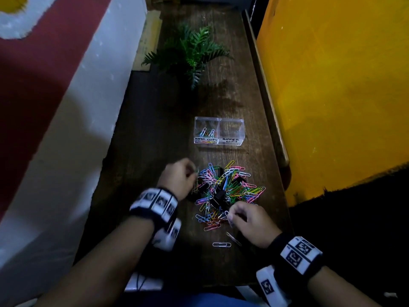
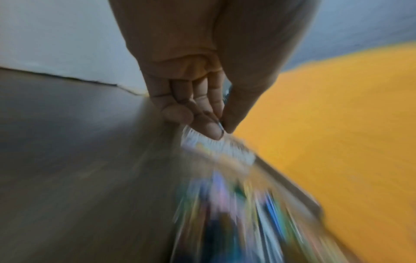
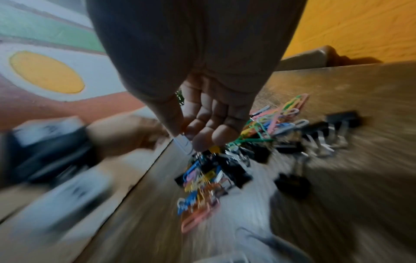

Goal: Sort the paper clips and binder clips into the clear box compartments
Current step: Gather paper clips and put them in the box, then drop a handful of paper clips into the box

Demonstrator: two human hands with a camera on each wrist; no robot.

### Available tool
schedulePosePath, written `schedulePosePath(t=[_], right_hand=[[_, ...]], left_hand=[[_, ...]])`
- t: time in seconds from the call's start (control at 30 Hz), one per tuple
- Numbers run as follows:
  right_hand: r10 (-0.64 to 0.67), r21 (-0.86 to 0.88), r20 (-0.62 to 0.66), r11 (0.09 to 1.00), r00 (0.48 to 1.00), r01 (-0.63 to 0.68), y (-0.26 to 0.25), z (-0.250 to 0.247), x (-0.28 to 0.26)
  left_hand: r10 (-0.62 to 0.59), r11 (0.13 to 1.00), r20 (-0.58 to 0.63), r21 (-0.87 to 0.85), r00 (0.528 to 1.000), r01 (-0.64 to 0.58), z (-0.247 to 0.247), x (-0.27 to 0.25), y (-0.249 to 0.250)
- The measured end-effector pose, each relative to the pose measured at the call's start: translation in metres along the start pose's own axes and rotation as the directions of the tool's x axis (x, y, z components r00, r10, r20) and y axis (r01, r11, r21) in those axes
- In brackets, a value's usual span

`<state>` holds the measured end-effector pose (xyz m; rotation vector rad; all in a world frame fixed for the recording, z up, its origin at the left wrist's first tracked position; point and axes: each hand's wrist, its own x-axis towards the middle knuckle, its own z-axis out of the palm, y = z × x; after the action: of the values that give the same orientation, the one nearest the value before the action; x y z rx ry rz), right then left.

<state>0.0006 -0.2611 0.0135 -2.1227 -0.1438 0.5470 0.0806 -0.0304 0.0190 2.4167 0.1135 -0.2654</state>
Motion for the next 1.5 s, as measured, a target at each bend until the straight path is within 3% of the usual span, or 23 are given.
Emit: schedulePosePath(t=[0.1,0.2,0.37,0.57,0.63,0.73,0.83,0.93,1.03,1.13,1.33,1.5], right_hand=[[-0.004,0.000,0.000,1.000,1.000,0.004,-0.003,-0.004,0.012],[-0.019,-0.022,-0.004,1.000,1.000,0.019,-0.009,-0.012,0.025],[-0.048,-0.100,-0.042,0.994,0.998,0.043,-0.025,-0.037,0.052],[-0.135,-0.320,-0.093,0.942,0.986,0.098,-0.059,-0.067,0.122],[-0.174,-0.393,-0.124,0.912,0.977,0.112,-0.069,-0.073,0.155],[-0.191,-0.482,-0.159,0.871,0.969,0.093,-0.084,-0.073,0.196],[-0.141,-0.573,-0.157,0.819,0.977,0.026,-0.095,-0.068,0.222],[-0.081,-0.591,-0.159,0.806,0.984,-0.030,-0.096,-0.061,0.230],[-0.103,-0.494,-0.211,0.869,0.972,-0.016,-0.088,-0.058,0.215],[-0.181,-0.394,-0.258,0.916,0.949,0.068,-0.075,-0.060,0.168],[-0.062,-0.358,-0.200,0.934,0.978,-0.014,-0.016,-0.035,0.037],[0.058,-0.521,-0.026,0.852,0.998,-0.063,0.017,0.003,-0.023]], left_hand=[[0.013,1.000,-0.061,-0.018,0.998,-0.014,-0.008,0.061,0.029],[0.026,0.999,-0.036,0.033,0.999,-0.024,-0.015,0.109,0.050],[0.028,0.996,-0.021,0.083,0.999,-0.027,-0.019,0.135,0.059],[0.043,0.997,-0.122,-0.051,0.992,-0.050,-0.003,0.059,0.014],[0.050,0.998,-0.061,-0.025,0.997,-0.052,0.010,0.017,-0.009],[0.156,0.987,0.072,0.013,0.985,-0.157,0.032,-0.046,-0.033],[0.311,0.944,0.214,0.040,0.926,-0.327,0.055,-0.088,-0.041],[0.487,0.834,0.260,0.146,0.834,-0.533,0.076,-0.106,-0.031],[0.580,0.720,0.269,0.272,0.769,-0.638,0.094,-0.110,-0.020],[0.600,0.672,0.280,0.333,0.750,-0.662,0.102,-0.106,-0.022],[0.522,0.704,0.365,0.326,0.771,-0.631,0.099,-0.101,-0.033],[0.487,0.728,0.372,0.326,0.790,-0.602,0.095,-0.106,-0.033]])
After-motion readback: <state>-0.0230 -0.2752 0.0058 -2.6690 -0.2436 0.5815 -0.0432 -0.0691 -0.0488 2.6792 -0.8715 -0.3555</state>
